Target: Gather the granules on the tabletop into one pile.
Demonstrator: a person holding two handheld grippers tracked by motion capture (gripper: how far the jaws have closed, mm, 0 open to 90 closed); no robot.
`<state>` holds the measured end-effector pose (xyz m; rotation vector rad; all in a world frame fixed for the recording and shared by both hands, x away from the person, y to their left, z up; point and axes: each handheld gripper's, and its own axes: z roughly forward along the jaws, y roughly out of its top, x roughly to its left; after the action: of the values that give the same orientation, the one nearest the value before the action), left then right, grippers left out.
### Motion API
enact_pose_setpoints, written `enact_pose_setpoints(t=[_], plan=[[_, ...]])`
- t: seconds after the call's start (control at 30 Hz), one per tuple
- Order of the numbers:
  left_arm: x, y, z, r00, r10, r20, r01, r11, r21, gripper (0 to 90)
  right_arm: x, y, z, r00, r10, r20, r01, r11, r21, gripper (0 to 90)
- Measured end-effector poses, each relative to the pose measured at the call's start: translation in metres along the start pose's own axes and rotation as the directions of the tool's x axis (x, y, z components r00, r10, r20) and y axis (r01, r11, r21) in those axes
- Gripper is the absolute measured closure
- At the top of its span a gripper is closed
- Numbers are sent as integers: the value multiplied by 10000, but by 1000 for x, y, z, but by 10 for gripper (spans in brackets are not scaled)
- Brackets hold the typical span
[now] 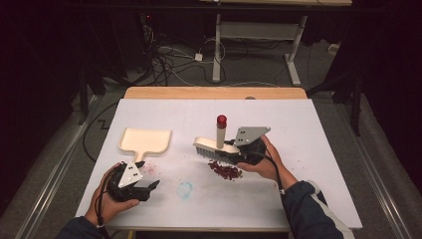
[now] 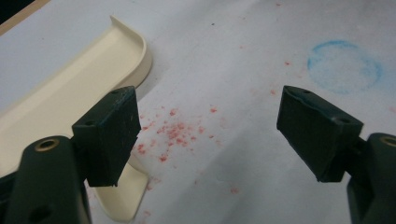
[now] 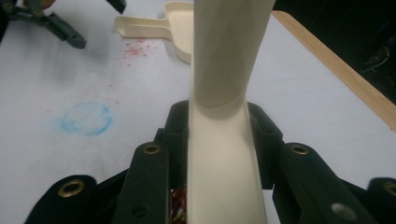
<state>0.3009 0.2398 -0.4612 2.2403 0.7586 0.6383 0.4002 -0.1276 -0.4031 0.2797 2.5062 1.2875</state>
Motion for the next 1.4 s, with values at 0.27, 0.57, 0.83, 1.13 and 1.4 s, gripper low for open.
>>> enact_pose_setpoints(t=[0.27, 0.57, 0.83, 1.13, 1.4], plan=[[-1, 0, 1, 9999, -68, 79, 68, 10000, 68, 208, -12, 9, 33, 9940, -744, 799, 681, 9945, 797, 673], [0, -2, 0, 10000, 74, 56, -74, 9999, 98, 210, -5, -2, 53, 9887, -1467, -321, 1488, 9860, 752, 673], [-1, -1, 0, 10000, 47, 35, -47, 9999, 102, 210, 9, -21, 33, 9664, -2339, -1063, 2408, 9688, 580, 667], [-1, -1, 1, 9999, -73, 107, 72, 9998, 181, 210, 15, -34, 4, 9531, -2714, -1338, 2783, 9598, 357, 669], [-1, 0, 0, 10000, 46, 30, -46, 10000, 79, 210, 14, -37, -4, 9634, -2549, -829, 2580, 9657, 285, 673]])
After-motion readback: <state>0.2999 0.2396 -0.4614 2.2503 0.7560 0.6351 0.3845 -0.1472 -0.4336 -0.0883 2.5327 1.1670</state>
